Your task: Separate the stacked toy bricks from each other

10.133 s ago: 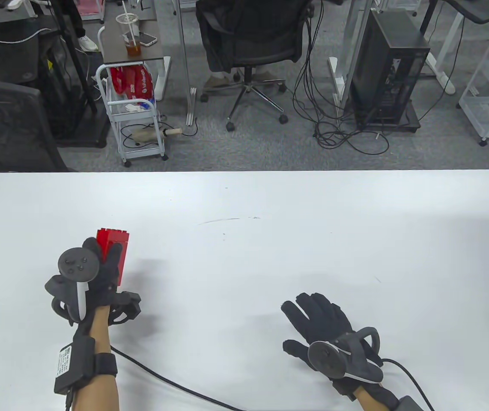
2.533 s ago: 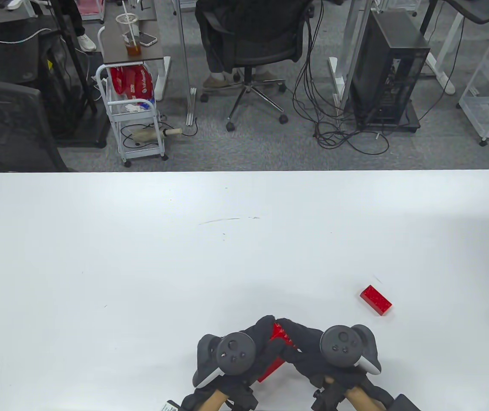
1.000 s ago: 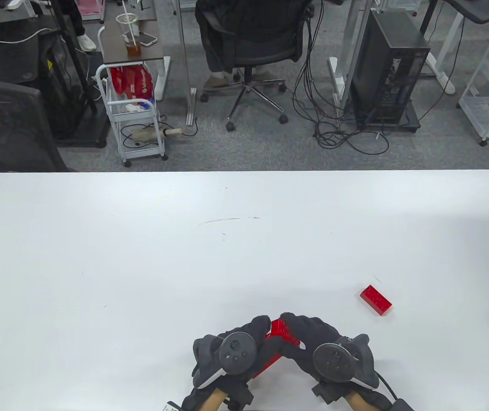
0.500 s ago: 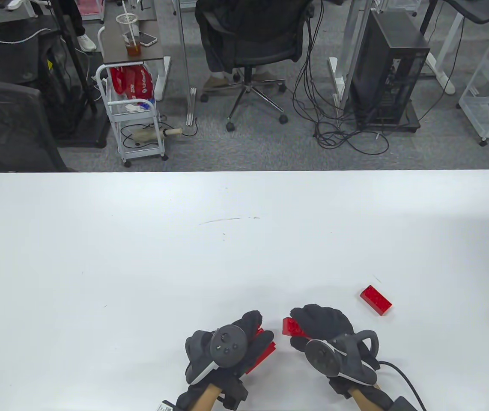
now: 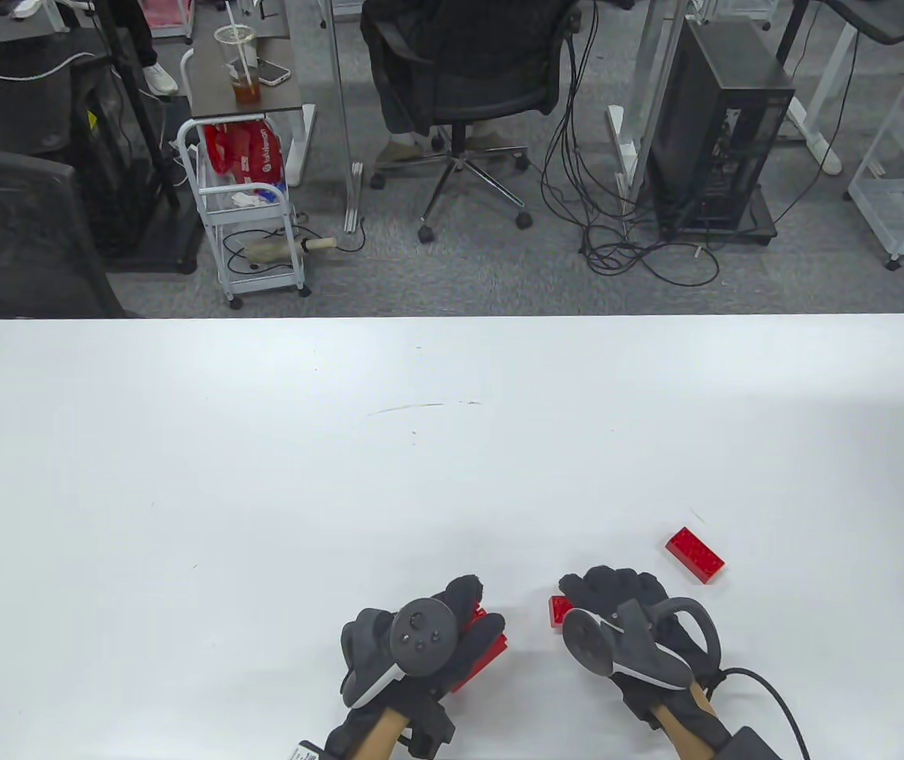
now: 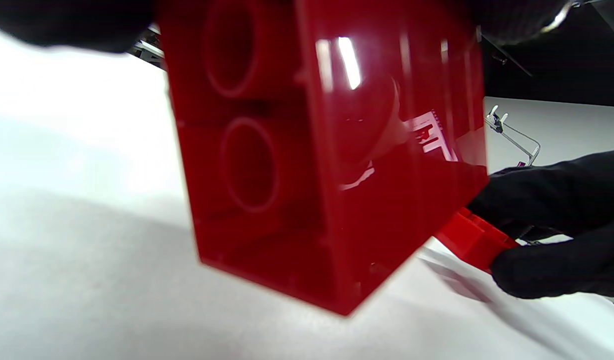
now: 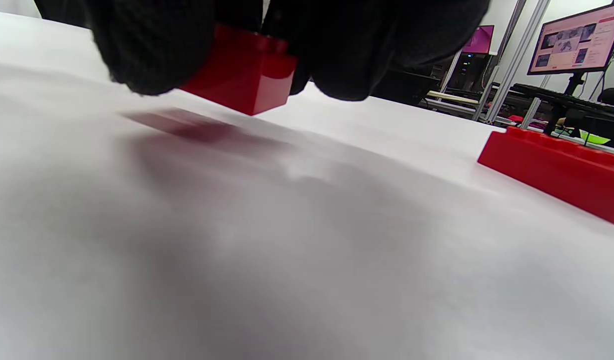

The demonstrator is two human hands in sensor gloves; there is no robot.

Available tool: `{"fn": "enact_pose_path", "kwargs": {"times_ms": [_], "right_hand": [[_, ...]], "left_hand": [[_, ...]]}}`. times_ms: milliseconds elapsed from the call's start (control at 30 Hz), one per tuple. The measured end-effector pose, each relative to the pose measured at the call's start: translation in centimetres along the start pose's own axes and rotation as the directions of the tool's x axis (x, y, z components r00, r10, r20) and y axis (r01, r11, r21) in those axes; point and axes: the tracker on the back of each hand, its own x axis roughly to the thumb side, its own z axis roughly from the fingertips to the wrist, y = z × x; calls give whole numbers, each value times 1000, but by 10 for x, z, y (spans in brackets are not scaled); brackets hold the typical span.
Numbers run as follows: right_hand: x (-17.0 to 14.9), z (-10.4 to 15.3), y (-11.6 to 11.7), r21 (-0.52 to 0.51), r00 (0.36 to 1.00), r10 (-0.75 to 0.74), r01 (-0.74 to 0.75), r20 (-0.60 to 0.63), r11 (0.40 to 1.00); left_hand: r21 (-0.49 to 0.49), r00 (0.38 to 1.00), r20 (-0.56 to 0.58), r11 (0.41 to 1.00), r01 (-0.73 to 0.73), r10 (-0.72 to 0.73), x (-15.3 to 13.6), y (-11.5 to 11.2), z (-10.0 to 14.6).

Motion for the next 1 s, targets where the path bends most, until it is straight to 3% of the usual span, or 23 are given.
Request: {"fn": "enact_pose_path", "kwargs": {"times_ms": [467, 867, 1000], "right_hand": [[3, -4, 6, 93, 999, 47, -47, 2, 995], [3, -3, 5, 127, 999, 41, -41, -1, 991], [-1, 0, -2, 83, 1000, 11, -10, -12, 996]], "left_hand": [[-25, 1000, 1, 1000, 7, -7, 0, 0, -1], [-33, 1000, 10, 999, -6, 6, 1, -2, -2], [-9, 1000, 7, 1000, -22, 22, 1, -1, -1]]}}
